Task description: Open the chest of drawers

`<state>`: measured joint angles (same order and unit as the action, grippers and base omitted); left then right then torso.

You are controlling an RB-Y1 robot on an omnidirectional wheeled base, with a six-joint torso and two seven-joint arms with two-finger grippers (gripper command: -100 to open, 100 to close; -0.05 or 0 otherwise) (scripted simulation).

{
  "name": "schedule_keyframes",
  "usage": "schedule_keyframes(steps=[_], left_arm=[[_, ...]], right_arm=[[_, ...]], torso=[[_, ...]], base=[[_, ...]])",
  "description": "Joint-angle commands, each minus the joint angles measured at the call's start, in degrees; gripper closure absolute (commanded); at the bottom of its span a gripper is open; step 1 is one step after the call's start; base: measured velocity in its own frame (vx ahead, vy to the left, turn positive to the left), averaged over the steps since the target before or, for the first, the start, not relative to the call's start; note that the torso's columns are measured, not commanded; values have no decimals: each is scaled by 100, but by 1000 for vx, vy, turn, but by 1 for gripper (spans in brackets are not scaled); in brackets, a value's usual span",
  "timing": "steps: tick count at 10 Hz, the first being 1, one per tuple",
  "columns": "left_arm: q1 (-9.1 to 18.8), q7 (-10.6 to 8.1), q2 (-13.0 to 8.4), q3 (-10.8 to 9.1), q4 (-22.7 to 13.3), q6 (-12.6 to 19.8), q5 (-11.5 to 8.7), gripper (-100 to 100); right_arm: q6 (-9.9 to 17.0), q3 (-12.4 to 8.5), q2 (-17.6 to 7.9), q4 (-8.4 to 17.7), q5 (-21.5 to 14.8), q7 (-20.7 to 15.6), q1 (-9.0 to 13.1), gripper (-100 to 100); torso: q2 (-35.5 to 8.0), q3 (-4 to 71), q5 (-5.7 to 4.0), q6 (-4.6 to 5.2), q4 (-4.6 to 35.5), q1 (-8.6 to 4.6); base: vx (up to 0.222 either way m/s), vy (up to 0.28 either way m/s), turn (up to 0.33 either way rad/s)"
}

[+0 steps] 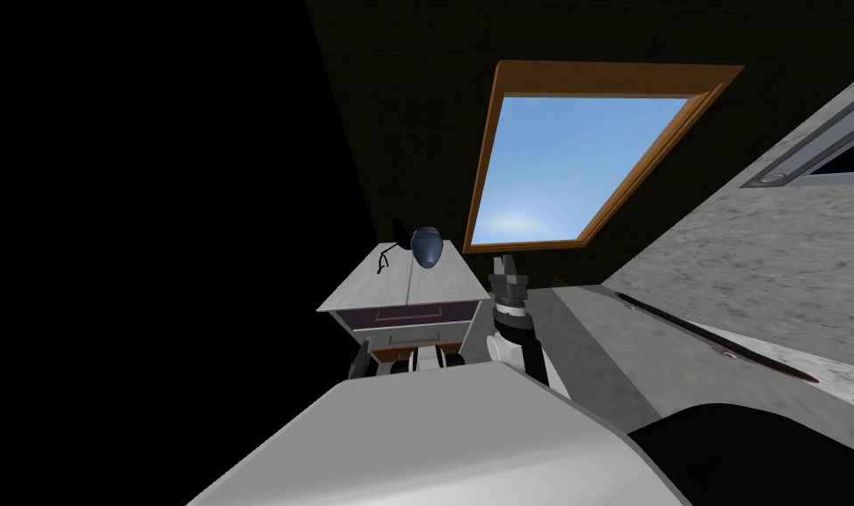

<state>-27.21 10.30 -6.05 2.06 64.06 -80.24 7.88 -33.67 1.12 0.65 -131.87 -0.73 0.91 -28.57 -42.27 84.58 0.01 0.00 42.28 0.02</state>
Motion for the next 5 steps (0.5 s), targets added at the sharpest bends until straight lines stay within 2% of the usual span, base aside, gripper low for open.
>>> schedule_keyframes(steps=[1, 4, 5], left_arm=[[-31, -48, -243, 4, 194, 205, -31, -100], [-53, -106, -286, 9, 483, 467, -76, -100], [-64, -123, -213, 10, 585, 536, -88, -100]], right_arm=[[0, 0, 0, 0, 0, 0, 0, 0], [0, 0, 0, 0, 0, 0, 0, 0], [0, 0, 0, 0, 0, 0, 0, 0]], torso=[[-1, -1, -1, 0, 0, -2], [-2, -1, -1, 0, 0, -3], [-3, -2, -1, -1, 1, -3]], base=[[0, 0, 0], [-1, -1, 4], [-5, -7, 20]])
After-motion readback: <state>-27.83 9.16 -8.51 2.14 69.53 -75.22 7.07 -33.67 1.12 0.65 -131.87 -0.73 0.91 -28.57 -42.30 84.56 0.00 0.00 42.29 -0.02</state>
